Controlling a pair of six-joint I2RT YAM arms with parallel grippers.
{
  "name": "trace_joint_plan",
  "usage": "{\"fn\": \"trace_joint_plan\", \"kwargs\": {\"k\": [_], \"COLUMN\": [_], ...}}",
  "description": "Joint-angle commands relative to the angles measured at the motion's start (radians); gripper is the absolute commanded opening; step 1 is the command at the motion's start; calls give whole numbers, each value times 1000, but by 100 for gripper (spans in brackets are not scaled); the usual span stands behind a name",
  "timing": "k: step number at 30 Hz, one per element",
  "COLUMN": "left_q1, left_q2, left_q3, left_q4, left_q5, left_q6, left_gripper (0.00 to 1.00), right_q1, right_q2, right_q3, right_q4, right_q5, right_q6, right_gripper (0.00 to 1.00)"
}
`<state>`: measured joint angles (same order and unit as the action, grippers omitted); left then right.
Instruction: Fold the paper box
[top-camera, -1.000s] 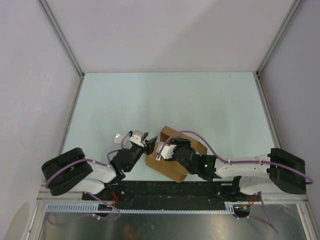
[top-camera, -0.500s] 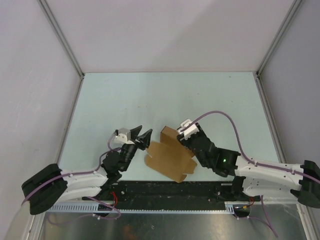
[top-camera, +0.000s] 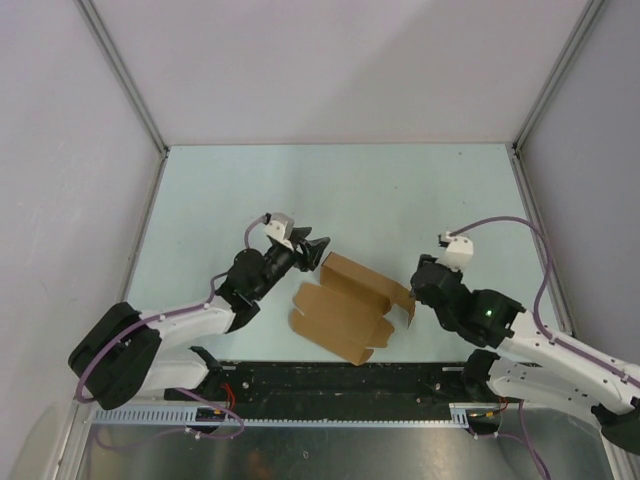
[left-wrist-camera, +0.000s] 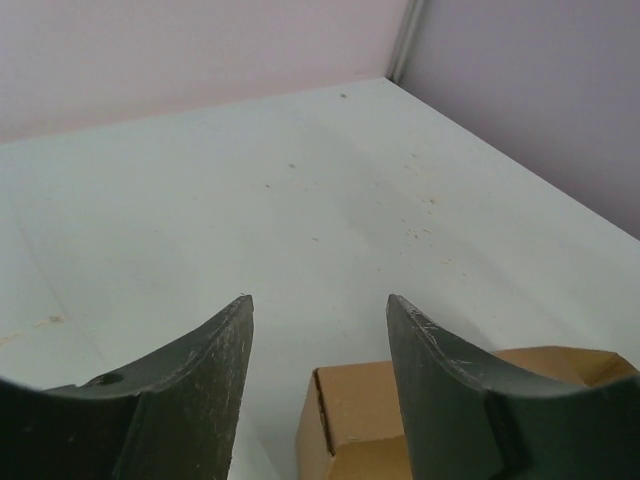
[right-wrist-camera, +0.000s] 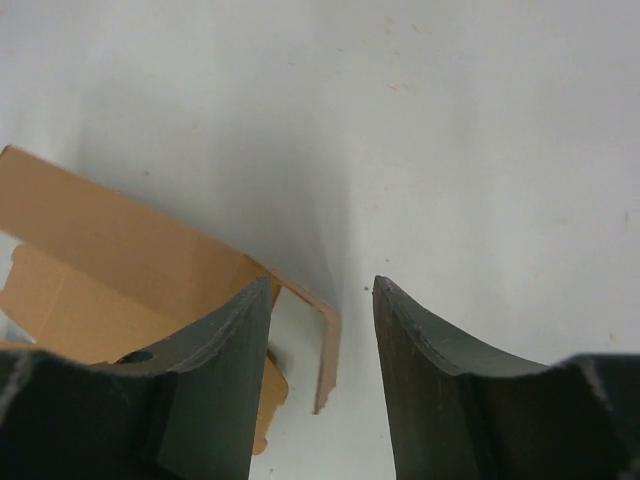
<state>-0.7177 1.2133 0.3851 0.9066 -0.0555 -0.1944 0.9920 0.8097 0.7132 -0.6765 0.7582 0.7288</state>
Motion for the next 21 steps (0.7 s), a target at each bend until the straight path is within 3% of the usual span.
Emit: {"fn": "trace_joint_plan", "kwargs": {"k": [1,3,7,16,21], "left_q1": [29,31,35,49,58], "left_q2": [19,8,-21,-52,-66], "left_q3": [63,54,31,5,-11], "left_q4": [-25,-28,-31,-38,-41], "left_q5": [141,141,132,123,123], "left_q6": [-45,-53,-59,-60,-62], "left_gripper": [61,61,61,60,60], "right_q1": [-85,-122,-159,-200,-208], "right_q2": [-47,-35,-3,43,72], "right_q3": [43,45,43,11,-18], "right_q4": [-164,-173,-231,-118,-64], "right_q5": [-106,-192,-224,-339,-390], "right_q6": [187,164,182,156,147], "right_gripper": [52,59,63,53,53]}}
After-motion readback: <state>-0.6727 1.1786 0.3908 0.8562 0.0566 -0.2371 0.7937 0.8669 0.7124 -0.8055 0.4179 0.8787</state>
